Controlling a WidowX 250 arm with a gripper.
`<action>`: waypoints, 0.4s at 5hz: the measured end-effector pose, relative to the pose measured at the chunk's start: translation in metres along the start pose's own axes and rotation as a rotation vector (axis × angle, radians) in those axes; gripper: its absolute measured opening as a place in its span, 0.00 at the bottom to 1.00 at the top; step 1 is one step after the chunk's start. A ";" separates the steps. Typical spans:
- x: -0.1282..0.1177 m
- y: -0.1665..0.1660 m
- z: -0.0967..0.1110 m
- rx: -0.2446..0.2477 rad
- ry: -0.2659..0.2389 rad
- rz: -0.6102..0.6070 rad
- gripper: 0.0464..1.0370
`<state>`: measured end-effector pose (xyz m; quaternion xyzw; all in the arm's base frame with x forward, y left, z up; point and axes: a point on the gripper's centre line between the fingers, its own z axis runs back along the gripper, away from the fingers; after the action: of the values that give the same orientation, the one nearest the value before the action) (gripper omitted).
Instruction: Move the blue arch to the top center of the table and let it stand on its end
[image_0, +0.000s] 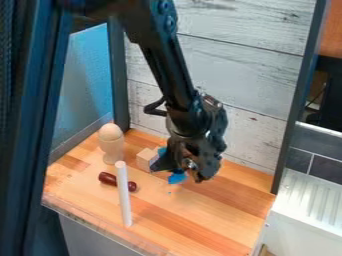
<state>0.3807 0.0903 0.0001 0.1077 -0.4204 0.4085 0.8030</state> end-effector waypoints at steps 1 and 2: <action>0.013 -0.002 -0.001 -0.006 -0.086 0.036 0.24; 0.010 0.003 -0.010 -0.002 -0.152 0.042 0.24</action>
<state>0.3875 0.1026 0.0012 0.1289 -0.4824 0.4156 0.7602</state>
